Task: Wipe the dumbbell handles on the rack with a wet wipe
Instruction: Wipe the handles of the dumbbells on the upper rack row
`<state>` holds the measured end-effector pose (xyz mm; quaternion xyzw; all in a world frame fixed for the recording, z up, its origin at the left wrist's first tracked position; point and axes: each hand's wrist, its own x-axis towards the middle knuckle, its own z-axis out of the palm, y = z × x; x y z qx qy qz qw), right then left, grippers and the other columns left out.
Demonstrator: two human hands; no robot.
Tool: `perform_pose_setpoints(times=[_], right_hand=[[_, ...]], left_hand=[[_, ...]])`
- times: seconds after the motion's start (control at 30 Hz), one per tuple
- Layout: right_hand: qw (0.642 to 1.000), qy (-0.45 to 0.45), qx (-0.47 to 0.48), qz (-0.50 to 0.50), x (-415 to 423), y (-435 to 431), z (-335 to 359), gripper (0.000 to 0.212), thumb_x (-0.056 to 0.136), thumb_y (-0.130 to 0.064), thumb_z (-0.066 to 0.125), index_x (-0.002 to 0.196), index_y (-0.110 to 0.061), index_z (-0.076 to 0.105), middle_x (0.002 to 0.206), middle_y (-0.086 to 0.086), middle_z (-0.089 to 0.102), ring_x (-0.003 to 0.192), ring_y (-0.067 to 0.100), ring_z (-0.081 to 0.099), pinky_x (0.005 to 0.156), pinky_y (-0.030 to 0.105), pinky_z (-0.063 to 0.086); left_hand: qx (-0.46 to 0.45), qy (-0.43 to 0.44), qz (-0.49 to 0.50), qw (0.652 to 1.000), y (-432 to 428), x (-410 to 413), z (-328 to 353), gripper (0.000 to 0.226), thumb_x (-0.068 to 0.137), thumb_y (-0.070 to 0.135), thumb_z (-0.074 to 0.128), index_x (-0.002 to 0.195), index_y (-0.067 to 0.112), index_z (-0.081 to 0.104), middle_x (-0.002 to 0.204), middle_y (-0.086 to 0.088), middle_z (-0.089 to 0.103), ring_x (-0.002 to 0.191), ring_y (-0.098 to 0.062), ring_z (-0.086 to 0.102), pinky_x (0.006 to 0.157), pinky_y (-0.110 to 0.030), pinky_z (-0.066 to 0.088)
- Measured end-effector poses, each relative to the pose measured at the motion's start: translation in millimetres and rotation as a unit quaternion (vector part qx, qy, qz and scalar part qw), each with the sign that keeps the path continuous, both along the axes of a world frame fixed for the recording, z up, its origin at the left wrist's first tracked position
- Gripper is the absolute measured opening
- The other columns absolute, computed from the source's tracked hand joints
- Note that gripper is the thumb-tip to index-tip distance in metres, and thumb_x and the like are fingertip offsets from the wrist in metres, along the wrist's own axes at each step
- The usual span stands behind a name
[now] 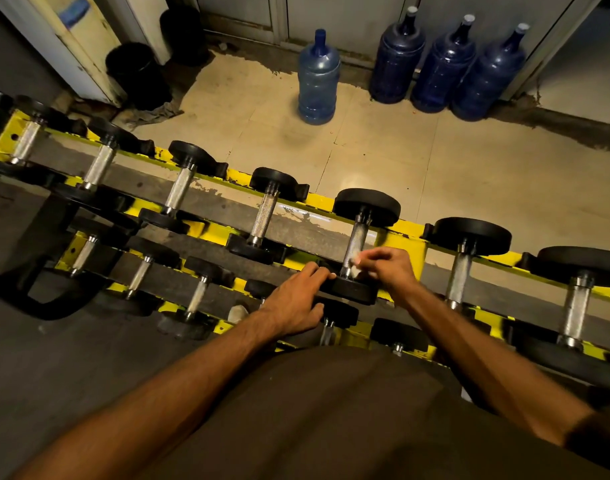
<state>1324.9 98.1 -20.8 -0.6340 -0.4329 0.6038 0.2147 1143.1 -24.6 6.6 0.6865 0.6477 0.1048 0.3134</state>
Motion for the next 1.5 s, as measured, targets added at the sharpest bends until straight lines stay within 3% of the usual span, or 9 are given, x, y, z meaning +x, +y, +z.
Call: perform_pose_setpoints(times=[0.23, 0.33, 0.5, 0.7, 0.83, 0.97, 1.13, 1.27, 1.5], right_hand=[[0.772, -0.346, 0.424, 0.321, -34.0, 26.3, 15.9, 0.017, 0.091, -0.014, 0.068, 0.106, -0.008, 0.074, 0.104, 0.007, 0.061, 0.091, 0.02, 0.057, 0.07, 0.026, 0.046], [0.642, -0.492, 0.394, 0.437, -59.0, 39.2, 30.2, 0.023, 0.093, -0.014, 0.062, 0.113, -0.006, 0.07, 0.109, 0.01, 0.062, 0.102, 0.027, 0.054, 0.078, 0.036, 0.044], [0.544, -0.509, 0.282, 0.604, -83.7, 33.7, 40.7, 0.022, 0.095, -0.027, 0.061, 0.11, -0.011, 0.066, 0.101, 0.006, 0.063, 0.106, 0.025, 0.055, 0.081, 0.038, 0.047], [0.664, -0.334, 0.262, 0.616, -51.7, 46.2, 46.1, 0.02, 0.089, -0.015, 0.07, 0.108, -0.014, 0.074, 0.107, 0.002, 0.073, 0.094, 0.017, 0.067, 0.076, 0.026, 0.053], [0.861, -0.255, 0.299, 0.322, -2.9, 14.7, 23.2, 0.01, 0.084, -0.016, 0.075, 0.094, -0.014, 0.077, 0.093, -0.002, 0.07, 0.086, 0.013, 0.065, 0.073, 0.029, 0.054], [0.983, -0.164, 0.054, 0.065, -0.6, 0.0, -10.1, 0.01, 0.08, -0.007, 0.077, 0.077, -0.015, 0.074, 0.082, 0.004, 0.073, 0.077, 0.02, 0.068, 0.065, 0.029, 0.055], [0.99, -0.104, -0.082, 0.054, -19.2, 15.8, -18.5, 0.019, 0.094, -0.002, 0.055, 0.093, -0.008, 0.072, 0.086, 0.011, 0.067, 0.067, 0.017, 0.06, 0.058, 0.029, 0.052], [0.96, -0.119, -0.153, 0.2, -4.9, 26.5, -14.9, 0.028, 0.098, -0.01, 0.047, 0.109, -0.011, 0.072, 0.1, 0.015, 0.068, 0.088, 0.025, 0.061, 0.083, 0.037, 0.055], [0.957, -0.151, -0.138, 0.206, 13.0, 30.0, 0.6, 0.015, 0.085, -0.006, 0.071, 0.099, -0.002, 0.072, 0.103, 0.017, 0.071, 0.085, 0.023, 0.064, 0.074, 0.034, 0.057]], left_hand=[[-0.009, 0.002, -0.008, 1.0, 0.2, -0.5, 1.8, 0.064, 0.089, 0.022, 0.067, 0.146, 0.021, 0.039, 0.14, 0.001, 0.038, 0.125, -0.02, 0.051, 0.102, -0.04, 0.051], [-0.014, 0.003, -0.007, 1.0, -1.4, -2.0, 0.2, 0.066, 0.089, 0.023, 0.068, 0.148, 0.022, 0.038, 0.143, 0.001, 0.037, 0.128, -0.02, 0.049, 0.103, -0.042, 0.05], [-0.008, -0.002, -0.008, 1.0, -2.9, -2.5, -2.5, 0.067, 0.089, 0.023, 0.068, 0.149, 0.023, 0.037, 0.143, 0.001, 0.036, 0.127, -0.02, 0.05, 0.101, -0.041, 0.051], [-0.006, -0.008, 0.0, 1.0, -2.9, -2.6, -3.1, 0.065, 0.09, 0.023, 0.067, 0.148, 0.023, 0.038, 0.144, 0.002, 0.036, 0.126, -0.018, 0.05, 0.102, -0.039, 0.051], [-0.001, -0.011, 0.002, 1.0, -1.9, -2.9, -3.9, 0.063, 0.089, 0.023, 0.067, 0.145, 0.023, 0.041, 0.14, 0.002, 0.039, 0.121, -0.017, 0.052, 0.098, -0.041, 0.053], [0.007, -0.013, 0.007, 1.0, -0.7, -2.6, -2.5, 0.059, 0.089, 0.022, 0.066, 0.144, 0.021, 0.043, 0.137, 0.002, 0.042, 0.102, -0.01, 0.05, 0.092, -0.035, 0.054], [0.004, -0.013, -0.001, 1.0, 1.7, -4.5, 1.1, 0.058, 0.091, 0.022, 0.065, 0.145, 0.02, 0.044, 0.137, 0.001, 0.043, 0.09, -0.006, 0.042, 0.085, -0.024, 0.046], [0.009, -0.015, 0.001, 1.0, -0.3, -3.6, -0.1, 0.059, 0.09, 0.022, 0.066, 0.145, 0.021, 0.044, 0.138, 0.001, 0.043, 0.095, -0.006, 0.044, 0.09, -0.029, 0.052], [0.008, -0.02, -0.004, 1.0, 2.3, -4.1, 2.7, 0.058, 0.092, 0.022, 0.066, 0.145, 0.02, 0.044, 0.137, 0.002, 0.042, 0.096, -0.006, 0.047, 0.09, -0.025, 0.05]])
